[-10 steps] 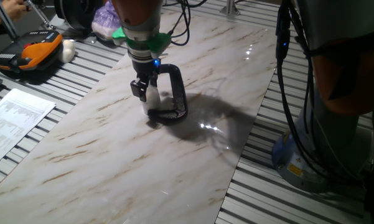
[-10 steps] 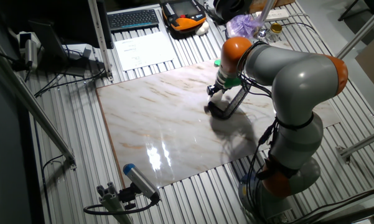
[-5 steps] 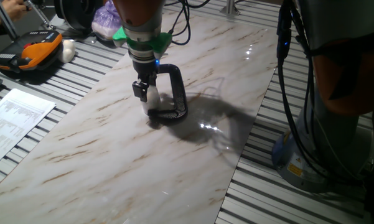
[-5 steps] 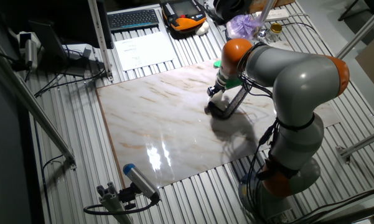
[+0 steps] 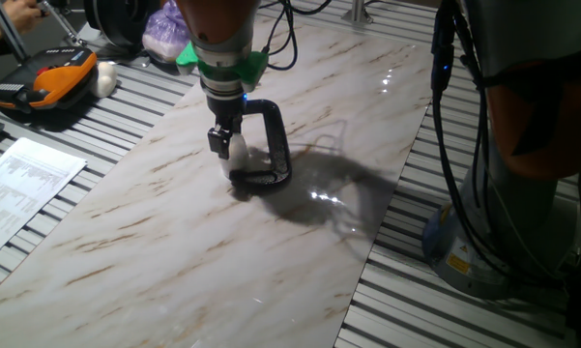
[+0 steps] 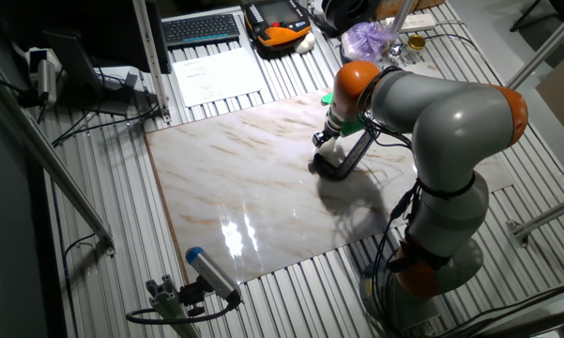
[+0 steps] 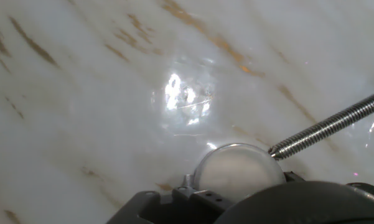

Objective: Unscrew the lid from the jar

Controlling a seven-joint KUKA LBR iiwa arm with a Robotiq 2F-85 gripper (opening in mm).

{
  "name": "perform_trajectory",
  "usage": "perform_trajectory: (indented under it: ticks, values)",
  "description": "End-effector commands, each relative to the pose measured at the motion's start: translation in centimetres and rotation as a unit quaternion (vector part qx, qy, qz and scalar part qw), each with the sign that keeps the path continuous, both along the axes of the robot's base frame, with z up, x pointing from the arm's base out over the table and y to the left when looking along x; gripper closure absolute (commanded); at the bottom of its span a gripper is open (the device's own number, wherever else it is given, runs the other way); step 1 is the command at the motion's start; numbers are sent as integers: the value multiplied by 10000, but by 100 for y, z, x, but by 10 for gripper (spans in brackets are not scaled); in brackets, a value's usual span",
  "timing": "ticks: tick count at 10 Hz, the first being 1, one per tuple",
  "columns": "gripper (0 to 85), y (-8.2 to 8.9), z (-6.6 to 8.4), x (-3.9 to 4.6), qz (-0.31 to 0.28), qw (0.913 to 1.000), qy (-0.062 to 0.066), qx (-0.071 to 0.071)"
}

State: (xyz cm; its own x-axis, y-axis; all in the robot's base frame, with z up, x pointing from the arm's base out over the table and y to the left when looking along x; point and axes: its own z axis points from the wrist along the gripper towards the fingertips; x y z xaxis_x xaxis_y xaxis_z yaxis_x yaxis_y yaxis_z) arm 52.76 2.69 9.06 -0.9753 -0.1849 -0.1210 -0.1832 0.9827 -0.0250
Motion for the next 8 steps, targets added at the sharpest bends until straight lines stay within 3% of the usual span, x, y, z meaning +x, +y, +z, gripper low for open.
perform_trajectory:
  ticks: [1,8]
  values:
    - [510,1,-3,-1,50,10000,-4,18]
    - [510,7,-6,2,440,9984,-298,179]
